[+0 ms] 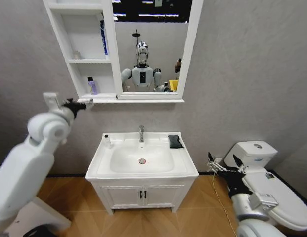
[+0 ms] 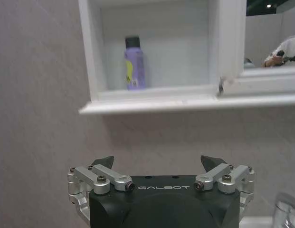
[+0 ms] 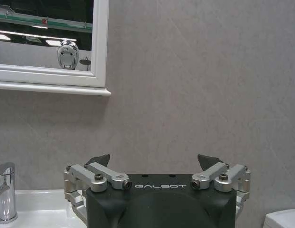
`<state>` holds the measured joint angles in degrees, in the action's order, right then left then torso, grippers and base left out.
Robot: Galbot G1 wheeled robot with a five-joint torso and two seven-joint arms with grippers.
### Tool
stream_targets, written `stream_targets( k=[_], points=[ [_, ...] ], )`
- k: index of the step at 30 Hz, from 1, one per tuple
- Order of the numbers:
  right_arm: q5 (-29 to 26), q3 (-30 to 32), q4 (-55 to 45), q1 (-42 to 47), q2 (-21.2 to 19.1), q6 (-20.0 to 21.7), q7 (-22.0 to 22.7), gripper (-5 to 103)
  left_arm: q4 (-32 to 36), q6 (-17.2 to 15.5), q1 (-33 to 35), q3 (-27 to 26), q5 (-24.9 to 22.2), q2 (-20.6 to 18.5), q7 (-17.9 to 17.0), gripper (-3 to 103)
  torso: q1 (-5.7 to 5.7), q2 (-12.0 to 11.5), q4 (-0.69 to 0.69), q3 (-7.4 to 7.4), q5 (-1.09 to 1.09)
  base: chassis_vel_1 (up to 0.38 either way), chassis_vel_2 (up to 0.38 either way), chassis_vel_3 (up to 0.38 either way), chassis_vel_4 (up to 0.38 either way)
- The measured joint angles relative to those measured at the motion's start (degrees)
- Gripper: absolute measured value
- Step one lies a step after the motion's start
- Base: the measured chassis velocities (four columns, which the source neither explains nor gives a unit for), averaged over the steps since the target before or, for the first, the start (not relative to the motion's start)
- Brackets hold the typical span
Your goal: Move facial cleanser and shampoo from washbasin to cabinet, then wipe washbasin with towel.
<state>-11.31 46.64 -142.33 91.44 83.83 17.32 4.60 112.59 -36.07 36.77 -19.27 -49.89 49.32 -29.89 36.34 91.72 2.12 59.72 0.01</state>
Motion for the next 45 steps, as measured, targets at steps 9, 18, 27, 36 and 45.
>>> stream_targets(
  k=[9, 18, 27, 36, 45],
  points=[
    [-0.84, 1.44, -0.47, 1.10, -0.63, -0.17, 0.00, 100, -20.94, 15.71, 5.22, 2.80, 22.39, 13.08, 11.73, 100, 0.02, -0.02, -0.02, 0.01, -0.01, 0.000, 0.000, 0.000, 0.000],
    [-0.85, 1.09, 0.23, 1.05, -0.23, -0.45, 0.00, 100, -40.23, 22.47, -0.45, 3.97, 30.82, 19.28, 17.14, 100, 0.02, -0.02, 0.00, 0.02, -0.02, 0.000, 0.000, 0.000, 0.000],
    [-1.10, 1.55, 0.47, 1.18, -0.66, -0.55, 0.00, 100, -50.09, 23.75, -6.82, 4.46, 31.50, 21.91, 19.41, 100, 0.02, -0.02, 0.00, 0.02, 0.00, 0.000, 0.000, 0.000, 0.000],
    [-1.16, 1.42, 0.53, 1.36, -0.63, -0.81, 0.00, 100, -56.70, 24.15, -11.00, 3.75, 31.87, 23.50, 19.47, 100, 0.03, -0.02, 0.01, 0.02, 0.00, 0.000, 0.000, 0.000, 0.000],
    [-1.26, 1.57, 0.87, 1.57, -0.62, -1.11, 0.00, 100, -60.96, 27.52, -12.59, 2.69, 31.07, 25.62, 20.11, 100, 0.03, -0.02, -0.02, 0.02, -0.01, 0.000, 0.000, 0.000, 0.000]
  ],
)
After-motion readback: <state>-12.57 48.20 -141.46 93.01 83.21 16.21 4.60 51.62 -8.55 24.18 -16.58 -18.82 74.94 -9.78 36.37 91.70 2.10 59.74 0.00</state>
